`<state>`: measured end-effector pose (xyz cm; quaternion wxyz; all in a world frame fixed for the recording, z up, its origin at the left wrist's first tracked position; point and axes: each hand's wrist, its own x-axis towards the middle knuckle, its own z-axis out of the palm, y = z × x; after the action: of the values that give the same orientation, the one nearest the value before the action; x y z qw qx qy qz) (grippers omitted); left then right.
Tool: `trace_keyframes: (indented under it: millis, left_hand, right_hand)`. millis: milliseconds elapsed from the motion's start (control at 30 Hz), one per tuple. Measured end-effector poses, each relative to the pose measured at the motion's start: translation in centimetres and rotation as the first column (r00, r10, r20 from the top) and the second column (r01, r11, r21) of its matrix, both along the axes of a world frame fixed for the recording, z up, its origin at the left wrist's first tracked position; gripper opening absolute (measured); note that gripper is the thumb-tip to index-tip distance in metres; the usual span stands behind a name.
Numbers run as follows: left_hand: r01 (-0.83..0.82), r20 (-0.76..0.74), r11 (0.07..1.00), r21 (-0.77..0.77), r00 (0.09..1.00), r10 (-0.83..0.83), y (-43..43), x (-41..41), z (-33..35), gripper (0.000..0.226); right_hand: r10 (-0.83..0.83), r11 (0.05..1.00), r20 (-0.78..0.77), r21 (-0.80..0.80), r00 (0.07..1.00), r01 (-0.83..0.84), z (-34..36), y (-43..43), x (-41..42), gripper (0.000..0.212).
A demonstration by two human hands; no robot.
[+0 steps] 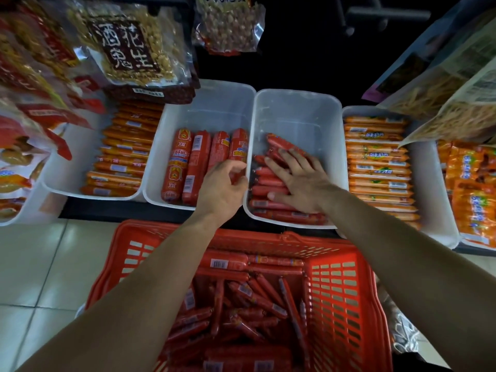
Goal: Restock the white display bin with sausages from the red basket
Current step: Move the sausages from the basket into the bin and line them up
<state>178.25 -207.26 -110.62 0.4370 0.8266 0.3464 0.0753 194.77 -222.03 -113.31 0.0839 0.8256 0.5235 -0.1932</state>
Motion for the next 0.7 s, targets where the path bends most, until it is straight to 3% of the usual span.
trace_keyframes:
  millis: [133,367,500,700]
  left_hand:
    - [-0.006,-0.004,1.000,-0.010,1.000,0.006,-0.1,0.3,-0.6,0.023]
    - [0.021,-0.013,0.998,0.054,1.000,-0.021,-0.3,-1.4,2.7,0.030]
    - [0.068,-0.073,0.993,0.095,0.995,-0.061,-0.6,-4.7,6.1,0.028]
    - [0.132,-0.215,0.981,0.139,0.971,-0.100,-4.3,-12.8,10.2,0.030]
  right_hand:
    - [0.029,0.997,0.068,0.073,0.997,-0.034,0.0,0.8,1.4,0.082]
    - [-0.119,0.991,-0.155,-0.072,0.981,0.109,2.0,-0.3,-1.6,0.080]
    - [-0.278,0.954,-0.176,0.060,0.944,0.292,5.8,-2.3,-3.8,0.078]
    - [-0.311,0.912,-0.246,0.194,0.918,0.361,11.9,-7.3,-10.6,0.068]
